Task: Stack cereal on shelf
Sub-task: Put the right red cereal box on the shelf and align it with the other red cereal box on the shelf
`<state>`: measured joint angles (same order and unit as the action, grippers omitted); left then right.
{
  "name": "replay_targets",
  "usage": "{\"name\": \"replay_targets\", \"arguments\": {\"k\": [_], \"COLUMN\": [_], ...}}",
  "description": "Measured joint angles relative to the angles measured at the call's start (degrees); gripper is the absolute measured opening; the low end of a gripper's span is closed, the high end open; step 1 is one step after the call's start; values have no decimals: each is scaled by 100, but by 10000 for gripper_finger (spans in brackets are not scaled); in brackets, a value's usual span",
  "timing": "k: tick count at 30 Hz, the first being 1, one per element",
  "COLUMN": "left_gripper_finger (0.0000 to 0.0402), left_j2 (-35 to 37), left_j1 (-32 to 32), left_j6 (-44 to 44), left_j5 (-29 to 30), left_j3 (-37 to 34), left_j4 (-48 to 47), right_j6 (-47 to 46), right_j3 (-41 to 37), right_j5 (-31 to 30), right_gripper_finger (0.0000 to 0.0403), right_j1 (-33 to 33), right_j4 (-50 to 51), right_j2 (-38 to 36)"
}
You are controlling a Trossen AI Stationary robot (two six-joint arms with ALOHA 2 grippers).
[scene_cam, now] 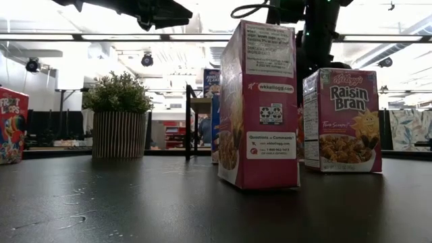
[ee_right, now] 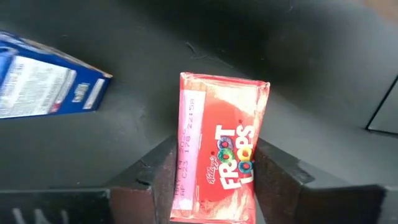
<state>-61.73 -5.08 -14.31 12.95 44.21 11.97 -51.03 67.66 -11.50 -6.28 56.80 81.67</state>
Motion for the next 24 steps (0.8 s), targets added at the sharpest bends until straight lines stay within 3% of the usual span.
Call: {"name": "replay_targets", "arguments": {"k": [5,9,15,24], "left_gripper_finger": [236,236,236,236], "left_j2": [0,0,0,0], "left_j1": [0,0,0,0], "left_j6": [0,0,0,0], "left_j5": [0,0,0,-2], "left_j3": [0,0,0,0], "left_j4": [0,-2,0,0], "right_j6": [276,582,1040,2365], "right_j3": [366,1036,2277,3469], "right_j5": [339,590,553,183], "right_gripper_finger": [160,156,156,148], "right_j1": [-1,1,-3,-432], "right_j4": [79,712,1750,1955], "right_j2": [-76,-101,-101,-100]}}
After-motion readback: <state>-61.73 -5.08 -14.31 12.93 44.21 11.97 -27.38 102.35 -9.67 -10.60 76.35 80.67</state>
